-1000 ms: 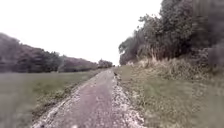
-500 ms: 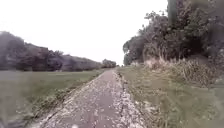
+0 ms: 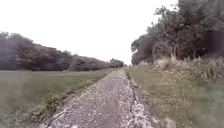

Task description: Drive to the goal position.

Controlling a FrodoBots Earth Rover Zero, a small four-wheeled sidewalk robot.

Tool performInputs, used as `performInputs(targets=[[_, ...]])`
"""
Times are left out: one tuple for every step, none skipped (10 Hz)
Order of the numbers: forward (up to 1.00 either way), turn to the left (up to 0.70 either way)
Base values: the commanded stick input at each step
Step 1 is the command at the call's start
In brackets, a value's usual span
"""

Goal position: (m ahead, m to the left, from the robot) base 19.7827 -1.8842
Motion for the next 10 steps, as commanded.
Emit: performInputs(targets=[[1.00, 0.03], [1.00, 0.04], [1.00, 0.06], [1.00, 0.09], [1.00, 0.12], [1.00, 0.09], [1.00, 0.02], [1.00, 0.01], [1.00, 0.00], [1.00, 0.00]])
